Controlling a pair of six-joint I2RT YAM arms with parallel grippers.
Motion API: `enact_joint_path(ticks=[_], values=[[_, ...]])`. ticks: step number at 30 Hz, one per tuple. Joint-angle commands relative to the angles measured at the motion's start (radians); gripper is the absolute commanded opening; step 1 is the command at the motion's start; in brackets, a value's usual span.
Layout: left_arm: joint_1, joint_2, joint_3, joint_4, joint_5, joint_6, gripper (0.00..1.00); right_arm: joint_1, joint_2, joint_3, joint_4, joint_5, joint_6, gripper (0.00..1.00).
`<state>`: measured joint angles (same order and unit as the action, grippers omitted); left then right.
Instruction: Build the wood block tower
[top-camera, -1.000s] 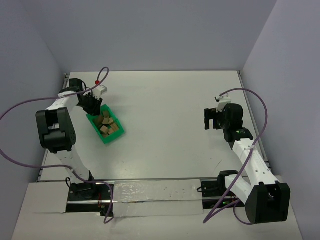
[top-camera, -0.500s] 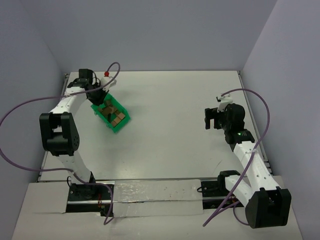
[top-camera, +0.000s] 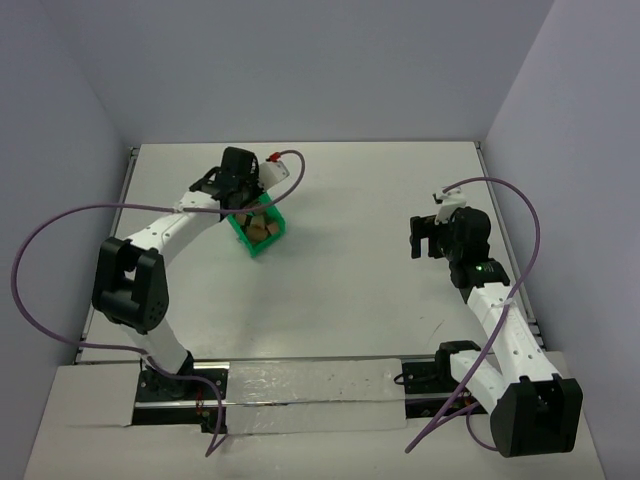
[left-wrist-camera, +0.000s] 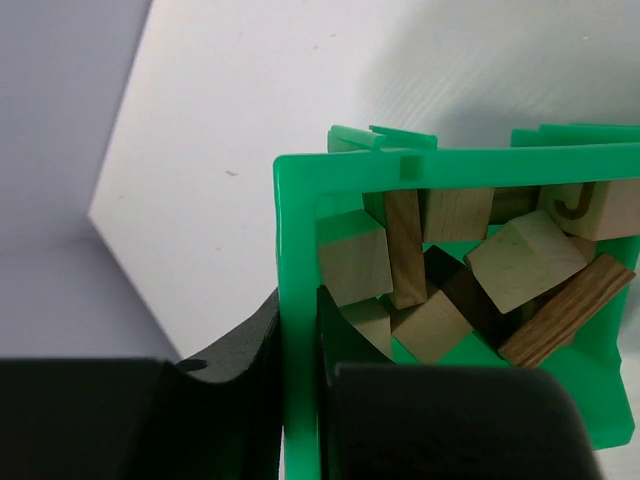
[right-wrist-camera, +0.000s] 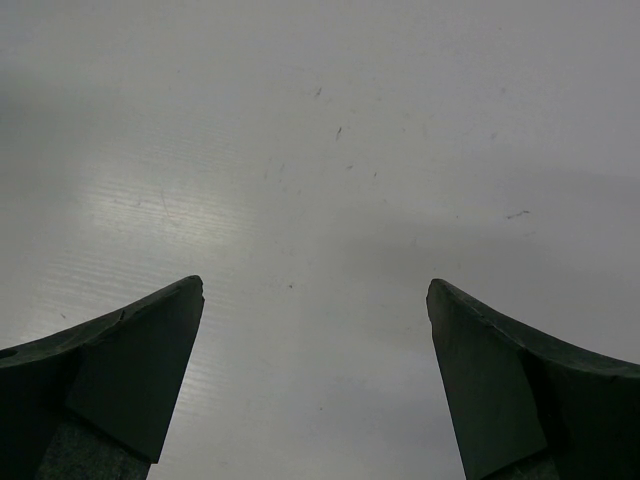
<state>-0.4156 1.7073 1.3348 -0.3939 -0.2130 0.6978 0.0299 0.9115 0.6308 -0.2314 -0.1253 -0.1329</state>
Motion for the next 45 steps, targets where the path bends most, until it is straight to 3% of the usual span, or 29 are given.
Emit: enact_joint_path(ticks=[1,8,18,32,45], values=[[-0.071,-0.026,-0.034,0.273,-0.241,0.047,0.00,-0.008,0.003,0.044,0.010,-0.002,-0.007,1.00],[-0.216,-0.038,-0.200,0.621,-0.477,0.225,0.00,-0.008,-0.005,0.043,0.018,0.016,-0.007,1.00],[-0.335,-0.065,-0.338,0.942,-0.616,0.483,0.00,-0.010,-0.009,0.044,0.024,0.034,-0.003,1.00],[-0.476,-0.016,-0.475,1.338,-0.683,0.780,0.00,-0.010,-0.019,0.044,0.015,0.032,-0.003,1.00],[-0.535,0.072,-0.524,1.578,-0.695,0.933,0.00,-0.012,-0.010,0.046,0.017,0.035,-0.005,1.00]])
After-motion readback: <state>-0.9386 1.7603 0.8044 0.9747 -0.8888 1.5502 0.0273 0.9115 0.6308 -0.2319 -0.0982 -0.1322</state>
